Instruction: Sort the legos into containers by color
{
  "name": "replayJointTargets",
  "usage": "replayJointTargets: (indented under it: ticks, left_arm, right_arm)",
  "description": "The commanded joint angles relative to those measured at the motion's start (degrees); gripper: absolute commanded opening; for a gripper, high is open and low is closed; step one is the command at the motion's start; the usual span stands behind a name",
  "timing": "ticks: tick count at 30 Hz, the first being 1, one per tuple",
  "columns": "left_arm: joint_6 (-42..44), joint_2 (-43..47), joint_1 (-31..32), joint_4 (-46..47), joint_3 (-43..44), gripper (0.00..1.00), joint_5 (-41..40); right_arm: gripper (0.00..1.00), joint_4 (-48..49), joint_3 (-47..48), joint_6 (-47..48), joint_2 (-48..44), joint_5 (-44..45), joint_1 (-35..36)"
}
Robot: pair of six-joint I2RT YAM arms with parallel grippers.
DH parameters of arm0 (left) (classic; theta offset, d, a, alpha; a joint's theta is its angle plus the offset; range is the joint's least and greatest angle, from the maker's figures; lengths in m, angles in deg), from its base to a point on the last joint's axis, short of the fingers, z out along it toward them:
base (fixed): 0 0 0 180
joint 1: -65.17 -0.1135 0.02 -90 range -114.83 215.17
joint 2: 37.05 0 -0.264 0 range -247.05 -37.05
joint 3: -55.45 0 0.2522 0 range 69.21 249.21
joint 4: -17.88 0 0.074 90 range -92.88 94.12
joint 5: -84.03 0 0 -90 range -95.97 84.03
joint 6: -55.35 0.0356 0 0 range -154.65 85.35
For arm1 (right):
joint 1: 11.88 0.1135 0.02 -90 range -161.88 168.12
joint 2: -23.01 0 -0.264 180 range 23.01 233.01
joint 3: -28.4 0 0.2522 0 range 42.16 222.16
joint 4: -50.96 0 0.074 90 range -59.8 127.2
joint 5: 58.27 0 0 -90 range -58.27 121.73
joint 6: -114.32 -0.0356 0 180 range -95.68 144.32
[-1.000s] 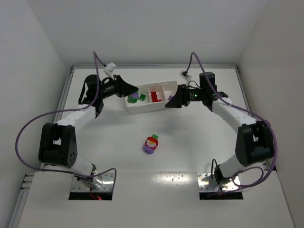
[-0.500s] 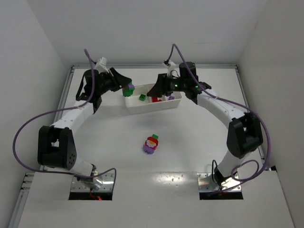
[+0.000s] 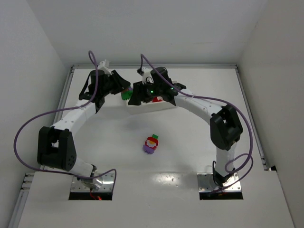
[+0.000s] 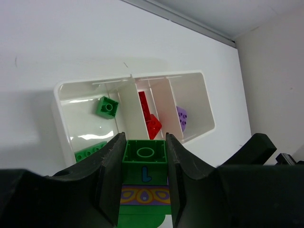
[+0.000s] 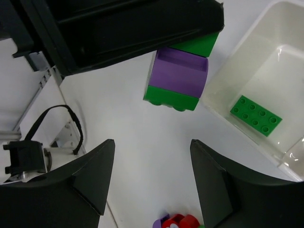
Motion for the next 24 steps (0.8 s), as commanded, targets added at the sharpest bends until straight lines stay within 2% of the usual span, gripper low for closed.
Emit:
replayJointTargets:
  ticks: [1,5,10,24]
  left_arm:
    - [0.47,2.44,0.75,0.38,2.36,0.0,-1.1]
    - [-0.15,2.44,0.75,0.38,2.36,0.0,-0.57]
    - [-2.43,2.44,0.75,1.96,1.04,0.0,0.83]
    - [-5.68,3.5,0.75,6.18,-0.72,0.0,5.58]
  right_arm:
    - [0.66,-0.47,4.31,0.63,0.76,4.47,1.63]
    - [0.66,-1.0,6.07,-0.06,1.29,10.52,2.95]
    - [0.67,-0.12,8.09,-1.39,2.6,13.78,4.53]
    - [0.67,0.93,11.7,-2.01,6.48,18.62,7.44]
